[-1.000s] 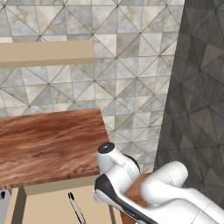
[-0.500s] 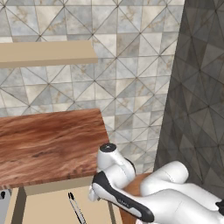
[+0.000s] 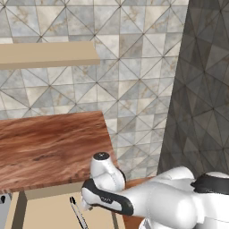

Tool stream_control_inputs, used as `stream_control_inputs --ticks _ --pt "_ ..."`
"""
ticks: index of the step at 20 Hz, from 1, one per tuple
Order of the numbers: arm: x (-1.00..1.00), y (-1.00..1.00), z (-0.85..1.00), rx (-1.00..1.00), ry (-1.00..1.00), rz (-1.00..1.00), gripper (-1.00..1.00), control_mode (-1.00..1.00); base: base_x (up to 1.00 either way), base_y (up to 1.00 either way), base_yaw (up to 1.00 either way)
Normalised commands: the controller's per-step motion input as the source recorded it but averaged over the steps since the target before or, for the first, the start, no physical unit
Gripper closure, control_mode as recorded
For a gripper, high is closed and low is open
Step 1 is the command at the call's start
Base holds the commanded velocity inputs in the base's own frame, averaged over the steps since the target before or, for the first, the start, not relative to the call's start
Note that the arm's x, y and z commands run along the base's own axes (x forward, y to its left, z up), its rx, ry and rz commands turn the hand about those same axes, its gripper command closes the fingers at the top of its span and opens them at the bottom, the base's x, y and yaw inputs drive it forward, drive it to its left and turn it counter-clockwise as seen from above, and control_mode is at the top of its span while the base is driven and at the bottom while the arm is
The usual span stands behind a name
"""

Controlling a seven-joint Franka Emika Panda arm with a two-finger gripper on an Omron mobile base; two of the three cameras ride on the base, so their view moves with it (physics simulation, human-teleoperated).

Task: Take the tongs from the drawer on the left and place them on the dining counter next to the tray containing the hot dog.

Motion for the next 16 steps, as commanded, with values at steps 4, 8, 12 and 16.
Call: stream_control_inputs --ticks 4,8,12,16 --pt "0.07 0.27 -0.06 0.00 0.03 0.00 -1.00 -1.00 0.00 0.00 0.00" --pt "0.00 0.03 -0.08 -0.02 0.00 -0.03 -1.00 -1.00 0.00 0.00 0.00" --pt "0.00 0.00 -0.15 -0.04 0.00 -0.02 -1.00 -1.00 0.00 0.00 0.00" --pt "0.00 0.00 -0.16 -0.05 0.00 0.00 -1.00 -1.00 0.00 0.00 0.00"
